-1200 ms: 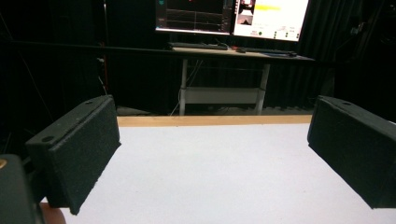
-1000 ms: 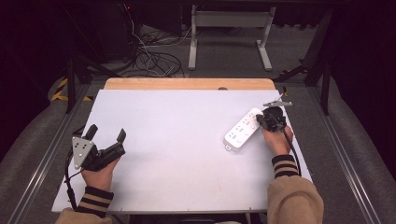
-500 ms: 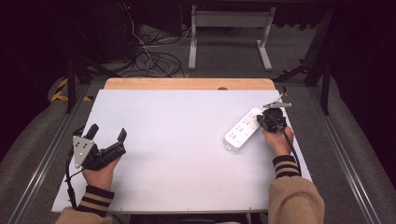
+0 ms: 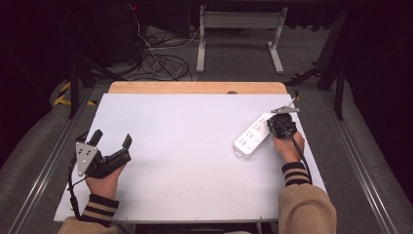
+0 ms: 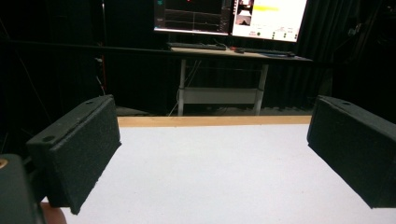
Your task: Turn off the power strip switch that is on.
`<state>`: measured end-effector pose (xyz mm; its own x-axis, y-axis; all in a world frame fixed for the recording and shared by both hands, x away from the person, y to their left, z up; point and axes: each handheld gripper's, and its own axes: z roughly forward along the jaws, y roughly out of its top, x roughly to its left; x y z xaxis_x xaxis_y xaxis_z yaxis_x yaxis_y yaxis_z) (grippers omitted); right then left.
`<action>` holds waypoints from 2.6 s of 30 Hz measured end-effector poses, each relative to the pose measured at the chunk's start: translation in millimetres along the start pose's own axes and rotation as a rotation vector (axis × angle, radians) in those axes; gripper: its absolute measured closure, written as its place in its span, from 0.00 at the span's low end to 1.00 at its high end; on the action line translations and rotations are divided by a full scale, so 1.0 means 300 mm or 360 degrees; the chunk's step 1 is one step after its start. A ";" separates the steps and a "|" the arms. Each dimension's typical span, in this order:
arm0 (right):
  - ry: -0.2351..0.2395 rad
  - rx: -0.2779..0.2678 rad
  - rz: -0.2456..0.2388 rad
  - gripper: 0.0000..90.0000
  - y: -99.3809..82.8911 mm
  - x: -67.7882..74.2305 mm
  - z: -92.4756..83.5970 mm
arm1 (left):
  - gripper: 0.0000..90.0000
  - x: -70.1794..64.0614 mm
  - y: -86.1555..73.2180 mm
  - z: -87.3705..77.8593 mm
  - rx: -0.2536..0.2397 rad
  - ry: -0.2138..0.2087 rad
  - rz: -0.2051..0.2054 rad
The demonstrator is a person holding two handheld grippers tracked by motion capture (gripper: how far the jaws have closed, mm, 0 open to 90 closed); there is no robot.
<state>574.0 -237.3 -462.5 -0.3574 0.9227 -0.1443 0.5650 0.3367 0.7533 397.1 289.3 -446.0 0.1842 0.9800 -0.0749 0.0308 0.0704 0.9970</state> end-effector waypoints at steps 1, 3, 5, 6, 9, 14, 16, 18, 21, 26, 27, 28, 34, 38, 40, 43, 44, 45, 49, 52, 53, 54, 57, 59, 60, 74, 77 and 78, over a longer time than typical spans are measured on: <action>0.0004 -0.0002 0.0008 1.00 -0.001 -0.001 0.000 | 0.04 0.000 -0.001 0.001 0.0001 0.0002 0.0000; 0.0013 -0.0006 0.0020 1.00 -0.002 -0.004 0.000 | 0.04 0.001 -0.001 0.000 0.0005 0.0001 -0.0002; 0.0018 -0.0006 0.0025 1.00 -0.002 -0.006 0.000 | 0.04 0.002 -0.001 0.000 0.0003 0.0002 0.0000; 0.0018 -0.0006 0.0025 1.00 -0.002 -0.006 0.000 | 0.04 0.002 -0.001 0.000 0.0005 0.0002 -0.0002; 0.0022 -0.0008 0.0032 1.00 -0.002 -0.007 0.000 | 0.04 0.002 -0.001 0.000 0.0005 0.0000 -0.0005; 0.0037 -0.0011 0.0059 1.00 -0.004 -0.011 -0.001 | 0.04 0.003 -0.001 0.000 0.0006 -0.0001 -0.0008; 0.0033 -0.0018 0.0057 1.00 -0.006 -0.009 -0.001 | 0.04 0.002 -0.001 0.001 0.0007 0.0000 -0.0008; 0.0029 -0.0017 0.0051 1.00 -0.006 -0.009 -0.001 | 0.04 0.001 -0.001 0.001 0.0007 -0.0002 -0.0005; 0.0041 -0.0021 0.0065 1.00 -0.007 -0.012 -0.001 | 0.04 0.002 -0.002 0.001 0.0009 0.0000 -0.0004; 0.0044 -0.0024 0.0072 1.00 -0.008 -0.013 -0.001 | 0.04 0.002 -0.001 0.000 0.0004 -0.0003 -0.0006; 0.0042 -0.0024 0.0070 1.00 -0.008 -0.012 -0.001 | 0.04 0.002 -0.001 0.000 0.0003 -0.0004 -0.0009; 0.0041 -0.0026 0.0069 1.00 -0.008 -0.012 -0.001 | 0.04 0.003 -0.001 0.000 0.0005 -0.0004 -0.0010; 0.0030 -0.0039 0.0071 1.00 -0.012 -0.009 -0.002 | 0.04 0.001 -0.001 0.003 0.0009 -0.0006 -0.0011; 0.0019 -0.0057 0.0066 1.00 -0.016 -0.006 -0.002 | 0.04 0.000 -0.002 0.004 0.0010 -0.0010 -0.0010; 0.0011 -0.0059 0.0059 1.00 -0.016 -0.003 -0.002 | 0.04 0.000 -0.001 0.004 0.0008 -0.0010 -0.0010; 0.0020 -0.0066 0.0069 1.00 -0.017 -0.005 -0.001 | 0.04 0.001 -0.002 0.004 0.0009 -0.0006 -0.0011; 0.0020 -0.0066 0.0069 1.00 -0.017 -0.005 -0.001 | 0.04 0.001 -0.002 0.004 0.0009 -0.0006 -0.0011; 0.0017 -0.0074 0.0071 1.00 -0.018 -0.004 -0.001 | 0.04 0.002 -0.001 0.004 0.0008 -0.0007 -0.0013; -0.0002 -0.0106 0.0063 1.00 -0.015 0.005 -0.004 | 0.04 0.001 -0.001 0.005 0.0007 -0.0010 -0.0014; -0.0009 -0.0113 0.0055 1.00 -0.015 0.009 -0.002 | 0.04 0.001 -0.001 0.005 0.0006 -0.0009 -0.0015; -0.0012 -0.0114 0.0051 1.00 -0.015 0.010 -0.003 | 0.04 0.002 -0.001 0.005 0.0006 -0.0009 -0.0015; -0.0014 -0.0111 0.0047 1.00 -0.015 0.010 -0.003 | 0.04 0.002 -0.001 0.005 0.0006 -0.0009 -0.0015; -0.0014 -0.0124 0.0048 1.00 -0.013 0.009 -0.011 | 0.04 0.002 -0.001 0.006 0.0006 -0.0010 -0.0015; -0.0007 -0.0200 0.0050 1.00 -0.002 0.006 -0.043 | 0.04 0.002 -0.001 0.006 0.0006 -0.0011 -0.0011; 0.0002 -0.0239 0.0049 1.00 0.003 0.006 -0.062 | 0.04 0.002 -0.001 0.006 0.0008 -0.0012 -0.0010; 0.0100 -0.1169 0.0304 1.00 -0.220 -0.052 -0.396 | 0.04 -0.007 0.003 0.013 -0.0007 -0.0020 -0.0015; 0.0053 -0.1237 0.0286 1.00 -0.224 -0.044 -0.402 | 0.04 -0.010 0.003 0.016 -0.0004 -0.0027 -0.0011; 0.0054 -0.1261 0.0273 1.00 -0.223 -0.037 -0.404 | 0.04 -0.010 0.002 0.018 0.0001 -0.0029 -0.0006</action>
<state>450.1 -292.7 -433.5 -0.3431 0.9390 0.0245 -0.0761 -0.0538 0.9956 401.8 285.3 -445.1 0.2020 0.9762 -0.0789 0.0320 0.0740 0.9967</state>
